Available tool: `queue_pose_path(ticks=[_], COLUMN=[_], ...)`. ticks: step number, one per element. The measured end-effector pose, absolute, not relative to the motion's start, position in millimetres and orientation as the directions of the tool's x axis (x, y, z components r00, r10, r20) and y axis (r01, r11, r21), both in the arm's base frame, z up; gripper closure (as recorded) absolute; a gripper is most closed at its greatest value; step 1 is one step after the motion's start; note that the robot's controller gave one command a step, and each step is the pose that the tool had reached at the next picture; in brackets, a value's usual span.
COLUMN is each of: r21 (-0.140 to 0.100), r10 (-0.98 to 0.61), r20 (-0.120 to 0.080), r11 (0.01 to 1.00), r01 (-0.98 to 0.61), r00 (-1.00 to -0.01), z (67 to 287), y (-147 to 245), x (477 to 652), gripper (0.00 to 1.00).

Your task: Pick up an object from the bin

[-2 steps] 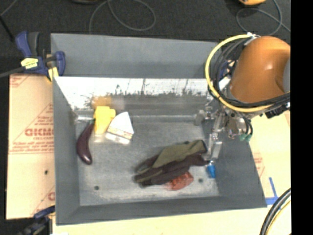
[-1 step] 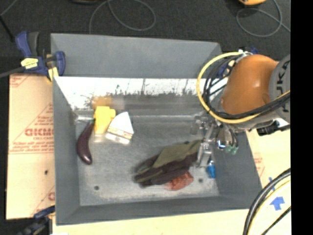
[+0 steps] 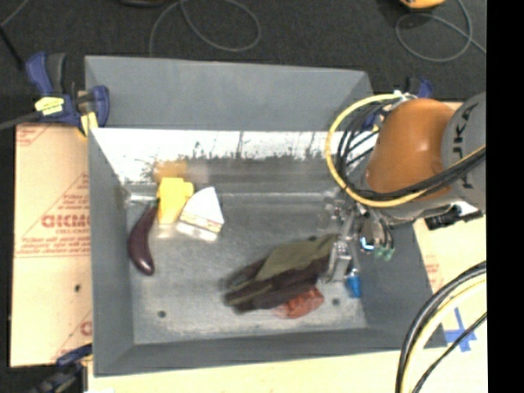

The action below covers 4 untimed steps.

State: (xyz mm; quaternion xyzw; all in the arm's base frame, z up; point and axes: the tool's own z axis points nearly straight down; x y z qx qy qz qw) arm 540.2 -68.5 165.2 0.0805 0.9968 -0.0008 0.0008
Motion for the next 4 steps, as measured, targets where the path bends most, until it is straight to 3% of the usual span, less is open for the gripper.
queue_pose_path(ticks=[1,2,3,4], r21=[-0.002,-0.001,-0.004,-0.004], r10=[0.057,0.120,0.016,0.016], r20=[-0.009,-0.007,-0.014,-0.014], r11=[0.998,0.993,1.000,1.000], r01=[0.057,0.120,0.016,0.016], r00=[-0.998,-0.993,-1.000,-1.000], z=[145,121,81,81], y=[-56,-48,-55,-55], x=[535.9,541.9,557.6,557.6], gripper=[0.00,0.00,1.00,1.00])
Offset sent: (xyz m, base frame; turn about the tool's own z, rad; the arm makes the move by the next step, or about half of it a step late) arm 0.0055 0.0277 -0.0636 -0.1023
